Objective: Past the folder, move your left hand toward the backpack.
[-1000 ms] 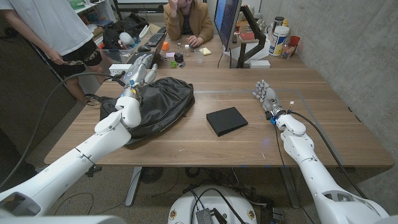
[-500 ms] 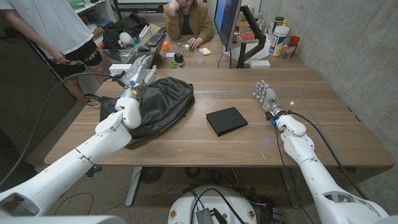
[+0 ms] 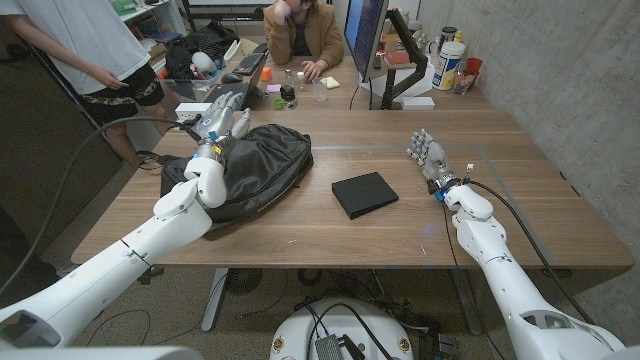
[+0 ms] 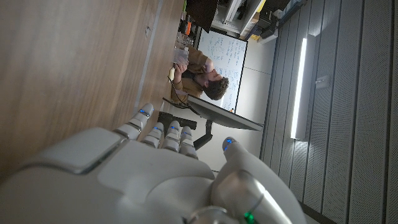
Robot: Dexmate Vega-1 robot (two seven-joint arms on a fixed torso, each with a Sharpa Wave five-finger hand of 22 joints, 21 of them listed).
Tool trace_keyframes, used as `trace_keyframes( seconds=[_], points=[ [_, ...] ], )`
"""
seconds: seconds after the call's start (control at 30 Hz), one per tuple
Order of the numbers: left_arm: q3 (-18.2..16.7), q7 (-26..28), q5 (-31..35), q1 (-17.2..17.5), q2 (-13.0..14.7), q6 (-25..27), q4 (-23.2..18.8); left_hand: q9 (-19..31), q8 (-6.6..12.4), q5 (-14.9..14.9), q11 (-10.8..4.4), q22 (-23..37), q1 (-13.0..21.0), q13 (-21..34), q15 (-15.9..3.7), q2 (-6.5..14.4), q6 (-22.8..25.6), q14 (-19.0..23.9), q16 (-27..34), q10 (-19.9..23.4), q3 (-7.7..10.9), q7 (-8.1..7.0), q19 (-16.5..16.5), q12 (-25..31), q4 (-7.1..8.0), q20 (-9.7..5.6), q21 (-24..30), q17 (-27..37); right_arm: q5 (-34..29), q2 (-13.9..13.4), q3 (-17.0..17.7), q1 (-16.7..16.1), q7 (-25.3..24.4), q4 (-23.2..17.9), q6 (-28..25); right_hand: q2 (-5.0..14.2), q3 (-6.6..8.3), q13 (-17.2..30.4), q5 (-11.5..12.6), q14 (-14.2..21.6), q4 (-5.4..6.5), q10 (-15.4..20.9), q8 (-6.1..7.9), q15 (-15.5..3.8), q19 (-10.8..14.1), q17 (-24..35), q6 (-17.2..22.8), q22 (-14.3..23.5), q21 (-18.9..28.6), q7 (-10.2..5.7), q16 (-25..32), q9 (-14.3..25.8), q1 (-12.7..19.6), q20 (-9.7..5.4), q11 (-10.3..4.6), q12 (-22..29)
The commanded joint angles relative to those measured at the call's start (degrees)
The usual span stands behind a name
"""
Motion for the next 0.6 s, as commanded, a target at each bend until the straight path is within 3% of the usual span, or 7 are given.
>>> trace_keyframes(
  seconds=[0.03,0.6],
  points=[
    [-0.21,-0.40,-0.22,0.19,0.51,0.52,0.16,0.10,0.24,0.02,-0.20,0.22,0.77,0.16,0.38,0.12,0.44,-0.17,0.09,0.12,0.12,-0.03,-0.26,0.05,-0.38,0.13,-0.18,0.07,-0.08,0.03,-0.17,-0.41,-0.41,-0.62,-0.14,3.69,-0.41,0.14,0.40,-0.27,0.00,0.60,0.32,0.39,0.39,0.15,0.68,0.34,-0.18,0.11,0.23,0.12,0.57,-2.75,-0.12,0.41],
    [0.20,-0.58,0.10,0.11,1.04,0.99,0.43,0.13,0.06,-0.07,-0.23,0.25,1.22,0.17,0.38,-0.08,1.00,0.09,0.25,0.45,-0.09,0.05,0.06,0.13,-0.49,0.18,-0.39,0.15,-0.32,-0.03,-0.48,-0.49,-0.81,-1.07,-0.55,3.66,-0.47,0.14,0.40,-0.27,0.00,0.63,0.33,0.44,0.46,0.15,0.76,0.35,-0.38,0.12,0.22,0.12,0.57,-2.76,-0.10,0.41]
  ],
)
